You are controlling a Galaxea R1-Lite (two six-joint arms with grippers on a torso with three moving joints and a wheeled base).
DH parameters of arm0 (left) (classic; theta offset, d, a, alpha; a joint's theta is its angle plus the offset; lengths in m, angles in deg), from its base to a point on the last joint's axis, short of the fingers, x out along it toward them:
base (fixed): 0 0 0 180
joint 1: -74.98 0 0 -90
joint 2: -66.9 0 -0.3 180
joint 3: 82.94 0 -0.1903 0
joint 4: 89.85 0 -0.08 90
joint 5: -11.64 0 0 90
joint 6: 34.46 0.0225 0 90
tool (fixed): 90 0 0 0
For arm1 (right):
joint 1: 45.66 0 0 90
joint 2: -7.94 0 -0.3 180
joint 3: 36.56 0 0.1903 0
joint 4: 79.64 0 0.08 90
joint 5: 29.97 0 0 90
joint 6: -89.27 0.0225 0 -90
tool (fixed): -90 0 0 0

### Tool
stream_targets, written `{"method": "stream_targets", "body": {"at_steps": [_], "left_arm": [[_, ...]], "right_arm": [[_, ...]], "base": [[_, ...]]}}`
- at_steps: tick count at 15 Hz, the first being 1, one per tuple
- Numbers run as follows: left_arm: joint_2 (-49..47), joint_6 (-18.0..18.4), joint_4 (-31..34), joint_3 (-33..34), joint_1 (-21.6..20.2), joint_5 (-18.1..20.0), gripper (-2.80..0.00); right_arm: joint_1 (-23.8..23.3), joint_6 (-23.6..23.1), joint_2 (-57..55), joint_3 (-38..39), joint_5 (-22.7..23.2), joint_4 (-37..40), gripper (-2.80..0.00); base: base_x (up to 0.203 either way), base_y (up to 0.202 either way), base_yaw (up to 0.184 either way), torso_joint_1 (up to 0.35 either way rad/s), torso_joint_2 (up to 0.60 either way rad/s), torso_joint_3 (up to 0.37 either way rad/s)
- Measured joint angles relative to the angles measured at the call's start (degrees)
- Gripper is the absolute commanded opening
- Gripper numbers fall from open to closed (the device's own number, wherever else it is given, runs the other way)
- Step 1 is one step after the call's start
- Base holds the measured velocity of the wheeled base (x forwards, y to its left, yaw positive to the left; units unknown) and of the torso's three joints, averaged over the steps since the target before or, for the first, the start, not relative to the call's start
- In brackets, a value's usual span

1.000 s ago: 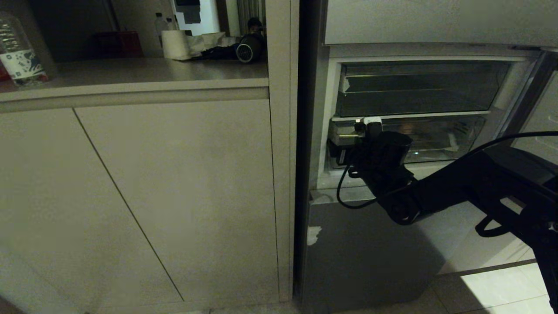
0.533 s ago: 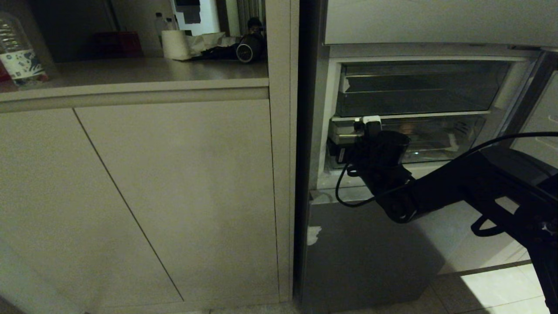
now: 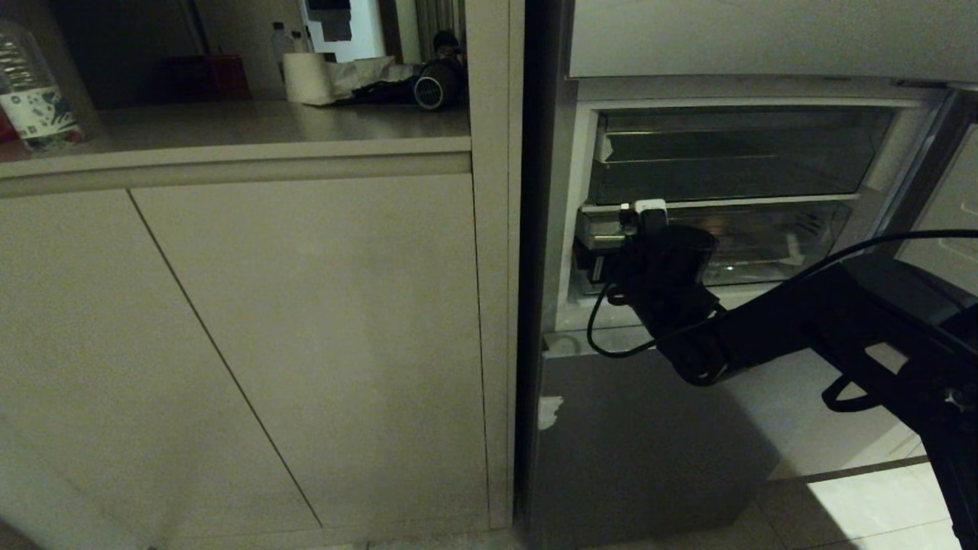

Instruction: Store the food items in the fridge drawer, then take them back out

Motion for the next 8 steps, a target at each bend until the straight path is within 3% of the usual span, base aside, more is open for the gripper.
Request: {"method": "stream_targets", "body": {"at_steps": [8], "left_arm": [[0.0, 0.0, 0.0, 0.0, 0.0, 0.0, -2.80]], "right_arm": [[-0.4, 0.3, -1.1, -1.5, 0.1, 0.6, 0.00]], "base": [[0.000, 0.000, 0.000, 0.000, 0.00, 0.000]]}}
